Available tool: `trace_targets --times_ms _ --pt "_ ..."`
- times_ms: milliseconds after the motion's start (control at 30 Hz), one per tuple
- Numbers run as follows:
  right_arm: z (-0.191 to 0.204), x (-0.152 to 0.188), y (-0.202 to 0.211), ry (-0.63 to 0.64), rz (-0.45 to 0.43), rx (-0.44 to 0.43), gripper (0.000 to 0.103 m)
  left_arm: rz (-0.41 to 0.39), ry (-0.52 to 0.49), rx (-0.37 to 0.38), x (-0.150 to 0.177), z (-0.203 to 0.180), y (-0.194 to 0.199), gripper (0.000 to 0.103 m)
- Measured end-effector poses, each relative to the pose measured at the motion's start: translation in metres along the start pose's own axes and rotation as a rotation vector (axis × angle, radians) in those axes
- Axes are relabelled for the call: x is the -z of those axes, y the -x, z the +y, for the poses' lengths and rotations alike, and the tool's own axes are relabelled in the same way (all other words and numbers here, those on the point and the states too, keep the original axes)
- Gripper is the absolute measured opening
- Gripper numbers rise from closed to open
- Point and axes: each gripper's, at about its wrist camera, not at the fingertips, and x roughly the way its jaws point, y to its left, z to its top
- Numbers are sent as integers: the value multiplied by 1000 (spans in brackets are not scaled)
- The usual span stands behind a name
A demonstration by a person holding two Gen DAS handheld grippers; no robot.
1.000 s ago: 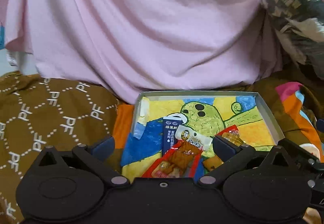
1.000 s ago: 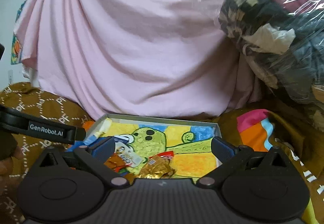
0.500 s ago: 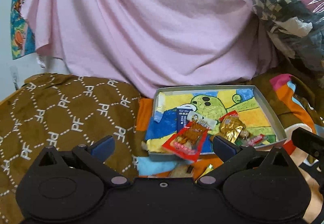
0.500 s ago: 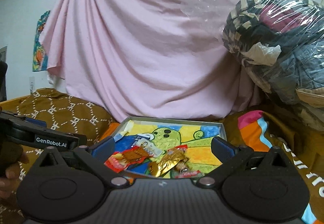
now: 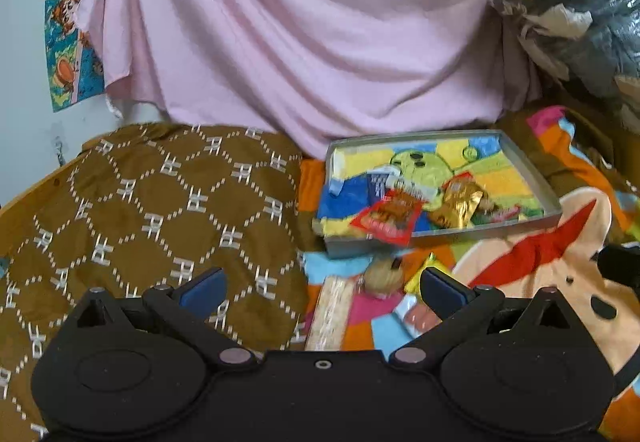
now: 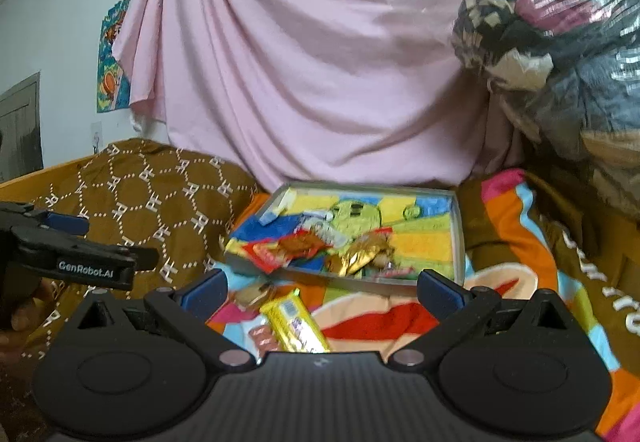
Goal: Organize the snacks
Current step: 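Withdraw both tools from the tray back over the remaining snacks, then move the left tool toward the white rice-cake bar while the right tool approaches the mandarin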
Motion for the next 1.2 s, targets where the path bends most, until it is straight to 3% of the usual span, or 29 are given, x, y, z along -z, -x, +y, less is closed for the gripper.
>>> trace_targets --times_ms 533,967,1200 --pt "18 44 -13 36 178 -31 103 124 -33 12 47 3 -9 102" --pt "25 64 -32 36 273 -12 103 217 -124 66 60 6 -34 102" --pt "31 71 -46 35 317 -6 103 230 -120 66 67 13 -46 102"
